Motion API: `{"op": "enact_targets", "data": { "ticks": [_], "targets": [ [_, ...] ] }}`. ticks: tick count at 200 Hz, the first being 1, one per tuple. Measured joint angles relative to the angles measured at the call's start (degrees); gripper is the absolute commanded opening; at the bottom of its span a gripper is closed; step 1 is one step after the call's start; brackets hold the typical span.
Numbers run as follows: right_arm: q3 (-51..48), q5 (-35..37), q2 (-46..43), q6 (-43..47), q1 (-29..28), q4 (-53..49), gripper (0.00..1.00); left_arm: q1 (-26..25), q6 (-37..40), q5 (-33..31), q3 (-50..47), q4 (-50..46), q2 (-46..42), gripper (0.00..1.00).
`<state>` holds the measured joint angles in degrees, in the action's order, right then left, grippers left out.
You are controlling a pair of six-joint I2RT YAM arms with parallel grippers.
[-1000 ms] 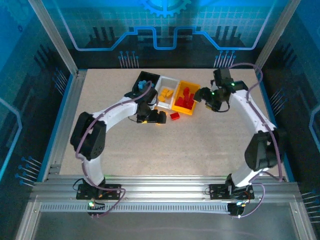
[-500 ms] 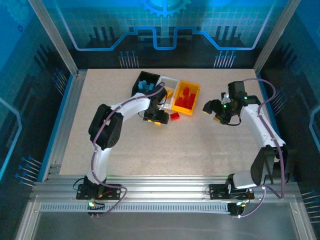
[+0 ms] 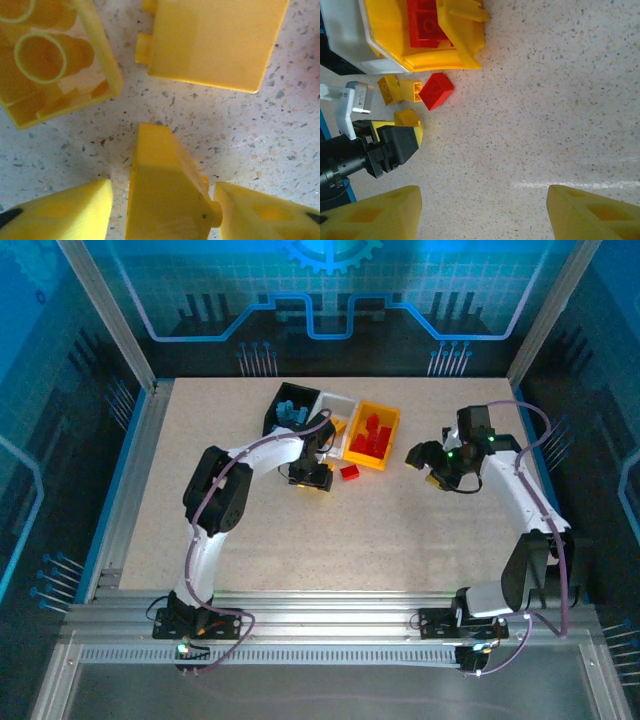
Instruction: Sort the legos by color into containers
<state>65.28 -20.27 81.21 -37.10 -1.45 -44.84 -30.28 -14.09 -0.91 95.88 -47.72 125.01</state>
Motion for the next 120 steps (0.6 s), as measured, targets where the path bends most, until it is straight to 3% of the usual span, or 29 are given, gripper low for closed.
{"op": "enact_targets", "data": {
  "ticks": [60,120],
  "targets": [
    [1.4,0.1,1.6,-1.0,-3.1,0.4,0.68,0.0,0.5,-0.7,0.1,0.6,0.3,0.35],
    [2.9,0.1,2.4,-1.0,-4.5,0.4,0.68,0.0,-1.7,0.9,-6.0,4.2,-3.7,0.31]
  ]
}}
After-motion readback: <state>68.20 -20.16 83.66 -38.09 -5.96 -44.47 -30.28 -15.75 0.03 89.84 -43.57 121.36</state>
